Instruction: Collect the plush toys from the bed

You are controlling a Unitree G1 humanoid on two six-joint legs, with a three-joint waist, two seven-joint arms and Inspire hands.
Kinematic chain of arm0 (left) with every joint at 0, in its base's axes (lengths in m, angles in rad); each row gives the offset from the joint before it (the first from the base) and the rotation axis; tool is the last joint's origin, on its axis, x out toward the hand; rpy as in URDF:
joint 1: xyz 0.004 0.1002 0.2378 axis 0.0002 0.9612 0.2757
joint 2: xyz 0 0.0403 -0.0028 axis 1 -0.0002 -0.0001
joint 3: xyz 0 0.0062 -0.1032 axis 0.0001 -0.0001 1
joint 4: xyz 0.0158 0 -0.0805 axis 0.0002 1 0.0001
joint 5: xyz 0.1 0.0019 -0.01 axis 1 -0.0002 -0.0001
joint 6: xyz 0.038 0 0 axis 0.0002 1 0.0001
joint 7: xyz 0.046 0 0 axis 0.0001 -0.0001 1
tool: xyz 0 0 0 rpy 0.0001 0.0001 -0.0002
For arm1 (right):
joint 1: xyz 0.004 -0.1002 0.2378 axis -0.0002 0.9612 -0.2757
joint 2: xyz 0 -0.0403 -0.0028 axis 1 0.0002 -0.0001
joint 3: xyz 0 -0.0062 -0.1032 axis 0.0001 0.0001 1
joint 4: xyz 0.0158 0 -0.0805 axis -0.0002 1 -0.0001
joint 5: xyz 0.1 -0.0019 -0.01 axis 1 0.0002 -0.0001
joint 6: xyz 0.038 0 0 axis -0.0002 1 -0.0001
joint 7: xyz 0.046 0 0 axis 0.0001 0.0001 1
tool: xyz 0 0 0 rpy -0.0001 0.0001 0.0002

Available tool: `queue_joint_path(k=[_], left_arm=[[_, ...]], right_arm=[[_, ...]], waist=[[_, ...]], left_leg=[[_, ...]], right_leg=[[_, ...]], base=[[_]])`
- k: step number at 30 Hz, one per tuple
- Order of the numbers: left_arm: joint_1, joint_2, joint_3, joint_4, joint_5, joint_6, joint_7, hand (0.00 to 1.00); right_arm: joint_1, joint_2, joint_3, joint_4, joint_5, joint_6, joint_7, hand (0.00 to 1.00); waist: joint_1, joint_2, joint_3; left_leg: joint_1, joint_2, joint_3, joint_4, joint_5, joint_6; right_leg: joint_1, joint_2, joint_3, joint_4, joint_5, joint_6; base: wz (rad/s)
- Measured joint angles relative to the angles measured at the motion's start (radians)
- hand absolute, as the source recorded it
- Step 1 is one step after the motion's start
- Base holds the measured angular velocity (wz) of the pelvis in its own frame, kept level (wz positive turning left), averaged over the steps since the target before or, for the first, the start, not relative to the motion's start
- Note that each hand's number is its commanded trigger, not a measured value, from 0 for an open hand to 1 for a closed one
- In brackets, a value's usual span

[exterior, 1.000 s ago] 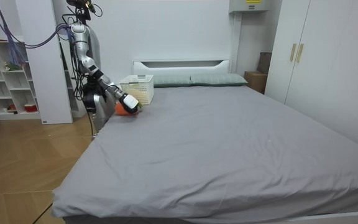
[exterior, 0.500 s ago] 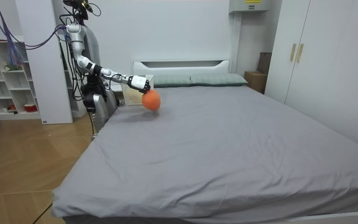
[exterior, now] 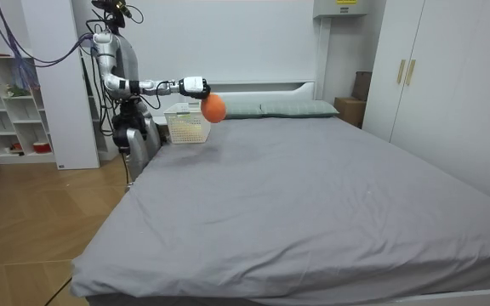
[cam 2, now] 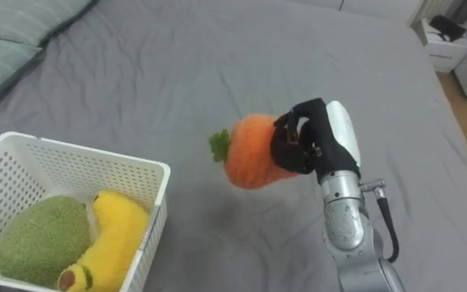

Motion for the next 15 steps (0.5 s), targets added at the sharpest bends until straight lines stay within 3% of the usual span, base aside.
queue_joint_path(k=[10, 15], left_arm=[[-0.002, 0.007, -0.008, 0.019, 0.009, -0.002, -0.003, 0.00], [-0.004, 0.008, -0.008, 0.033, 0.039, -0.001, -0.016, 0.00]], right_arm=[[-0.088, -0.005, 0.056, -0.121, -0.005, 0.040, 0.100, 1.00], [-0.146, 0.001, 0.135, -0.192, -0.040, 0.077, 0.172, 1.00]], waist=[[0.034, -0.022, -0.0013], [0.087, -0.032, -0.0011]], left_leg=[[0.001, 0.000, -0.001, 0.000, 0.000, 0.000], [0.000, 0.000, -0.005, 0.004, 0.000, 0.000]], right_leg=[[0.001, 0.001, -0.003, 0.000, 0.000, 0.000], [0.001, 0.002, -0.001, -0.001, 0.000, 0.000]], base=[[0.00], [0.02]])
